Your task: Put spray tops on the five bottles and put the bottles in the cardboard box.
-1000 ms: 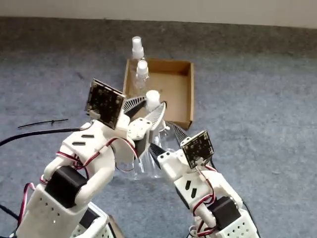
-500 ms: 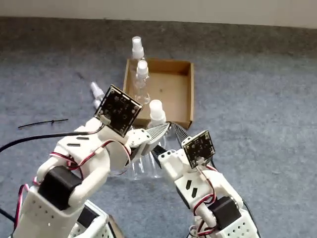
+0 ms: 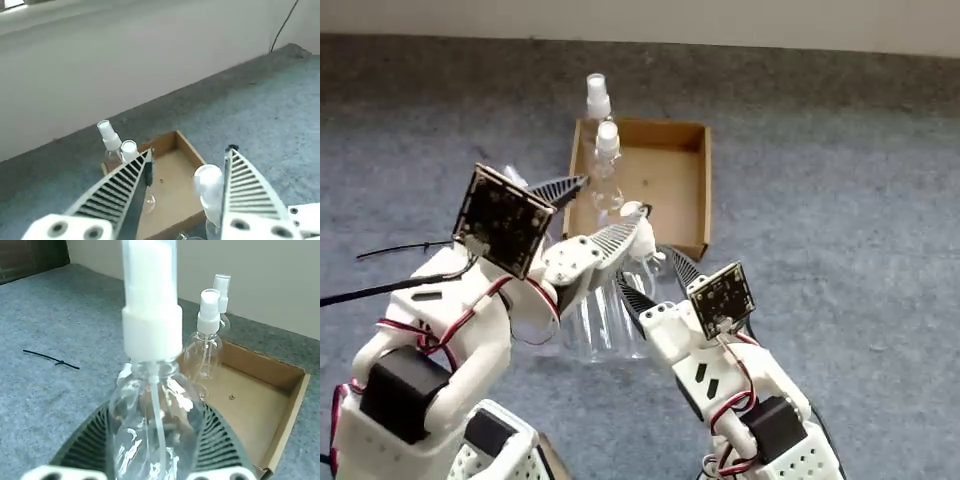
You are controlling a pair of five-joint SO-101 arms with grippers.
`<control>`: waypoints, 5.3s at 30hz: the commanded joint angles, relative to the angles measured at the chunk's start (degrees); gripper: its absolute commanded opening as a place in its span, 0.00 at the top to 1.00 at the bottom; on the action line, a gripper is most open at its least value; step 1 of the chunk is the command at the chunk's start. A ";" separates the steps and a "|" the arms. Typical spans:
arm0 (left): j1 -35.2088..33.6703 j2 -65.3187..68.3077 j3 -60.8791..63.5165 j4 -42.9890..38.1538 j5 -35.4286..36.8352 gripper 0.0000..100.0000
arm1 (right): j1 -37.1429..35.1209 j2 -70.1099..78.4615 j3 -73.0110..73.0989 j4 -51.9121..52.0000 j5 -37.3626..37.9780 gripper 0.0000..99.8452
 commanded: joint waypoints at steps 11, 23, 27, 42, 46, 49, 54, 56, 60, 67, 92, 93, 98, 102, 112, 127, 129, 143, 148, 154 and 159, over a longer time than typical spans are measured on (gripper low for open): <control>-2.77 1.71 7.16 -3.52 -0.70 0.79 | 0.84 -0.48 -0.57 -1.27 -0.53 1.00; -11.30 -6.73 -4.09 8.18 -0.62 0.79 | 1.10 -0.48 -0.84 -1.27 -0.44 1.00; -16.22 -8.48 1.80 8.44 -0.62 0.79 | 0.84 -0.48 -0.84 -1.27 -0.35 1.00; -41.01 -9.19 24.40 4.66 -4.75 0.79 | 11.91 -0.57 -1.01 -1.27 10.81 1.00; -41.01 -9.27 30.29 0.79 -1.67 0.79 | 12.62 -0.57 -0.57 -1.27 10.90 1.00; -41.01 -9.63 34.86 -2.81 0.00 0.79 | 12.70 -0.57 -0.57 -1.27 10.90 1.00; -41.01 -9.63 39.60 -6.59 0.00 0.79 | 12.79 -0.57 -0.84 -1.10 10.81 1.00; -41.01 -9.63 41.01 -7.74 0.00 0.79 | 12.79 -0.57 -1.01 -1.10 10.81 1.00; -41.01 -9.63 43.65 -10.37 0.09 0.79 | 12.70 -0.57 -1.01 -1.19 9.14 1.00; -36.97 -9.63 44.79 -10.46 -0.09 0.79 | 12.44 0.04 -1.10 -6.02 0.79 1.00; -3.03 -9.71 33.98 -6.68 -4.31 0.69 | 12.35 38.81 -36.00 -4.88 -15.30 1.00; -2.51 -9.71 33.71 -7.74 -4.31 0.69 | 12.26 39.08 -36.79 -4.70 -15.38 1.00; 1.01 -9.63 32.92 -12.75 -4.31 0.71 | 9.71 38.99 -36.97 -2.51 -15.03 1.00; 2.51 -9.63 32.84 -14.51 -4.31 0.71 | 7.16 38.90 -37.23 3.30 -15.03 1.00; -1.19 -9.19 33.19 -15.74 -1.76 0.71 | 6.73 38.90 -37.32 8.48 -15.03 1.00; -3.91 -9.19 35.21 -17.05 -1.85 0.71 | 6.90 38.90 -37.49 11.65 -11.78 1.00; -4.00 -9.63 36.00 -17.67 -1.85 0.71 | 6.90 38.90 -37.41 11.65 -11.78 1.00; -7.87 -9.71 35.47 -13.98 -1.85 0.71 | 7.08 39.34 -37.05 7.08 -10.73 1.00; -8.57 -9.71 36.00 -13.80 -1.85 0.71 | 6.81 38.99 -37.23 6.90 -10.11 1.00; -9.27 -9.71 36.00 -13.71 -1.85 0.71 | 6.81 39.34 -37.05 6.81 -9.85 1.00; -19.30 -9.71 36.00 -13.71 -1.85 0.71 | 6.81 39.43 -36.97 3.38 -9.67 1.00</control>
